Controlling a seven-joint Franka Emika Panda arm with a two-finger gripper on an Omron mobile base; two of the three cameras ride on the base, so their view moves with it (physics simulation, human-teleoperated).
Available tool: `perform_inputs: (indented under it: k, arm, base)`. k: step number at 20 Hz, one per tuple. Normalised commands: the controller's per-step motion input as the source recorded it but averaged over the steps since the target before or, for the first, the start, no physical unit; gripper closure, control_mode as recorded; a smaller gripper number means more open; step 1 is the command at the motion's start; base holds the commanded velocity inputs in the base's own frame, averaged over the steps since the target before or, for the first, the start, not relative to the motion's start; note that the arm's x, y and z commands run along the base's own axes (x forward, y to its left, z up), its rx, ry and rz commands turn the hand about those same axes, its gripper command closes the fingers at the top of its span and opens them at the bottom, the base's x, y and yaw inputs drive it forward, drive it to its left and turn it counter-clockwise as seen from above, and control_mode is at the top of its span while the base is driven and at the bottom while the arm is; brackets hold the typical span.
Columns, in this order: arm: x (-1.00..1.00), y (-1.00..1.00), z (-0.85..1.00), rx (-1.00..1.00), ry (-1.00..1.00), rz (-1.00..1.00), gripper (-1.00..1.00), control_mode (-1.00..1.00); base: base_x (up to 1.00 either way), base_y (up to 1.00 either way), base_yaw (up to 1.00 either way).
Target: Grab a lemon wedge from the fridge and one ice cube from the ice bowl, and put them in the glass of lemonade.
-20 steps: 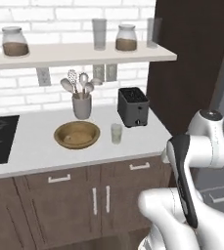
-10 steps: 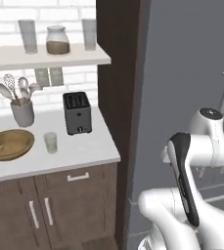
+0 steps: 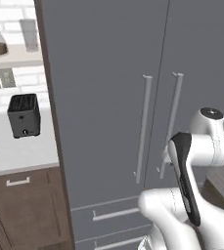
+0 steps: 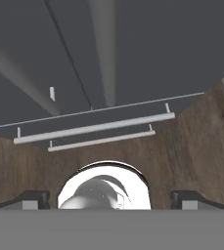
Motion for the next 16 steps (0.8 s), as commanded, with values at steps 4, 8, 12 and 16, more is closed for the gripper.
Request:
perform_inputs:
  k: [4,8,12,16]
  arm:
    - [0.00,0.00,0.00,0.00,0.00,0.00,-1.00,1.00]
    - [0.00,0.00,0.00,0.00,0.00,0.00,-1.00,1.00]
    - [0.00,0.00,0.00,0.00,0.00,0.00,-1.00,1.00]
    - [0.00,0.00,0.00,0.00,0.00,0.00,-1.00,1.00]
  base:
    - [-0.63,-0.23,0.00]
    - [-0.38,0.22,0.00]
    - [-0.09,0.26,0.00]
    - [-0.22,-0.01,0.00]
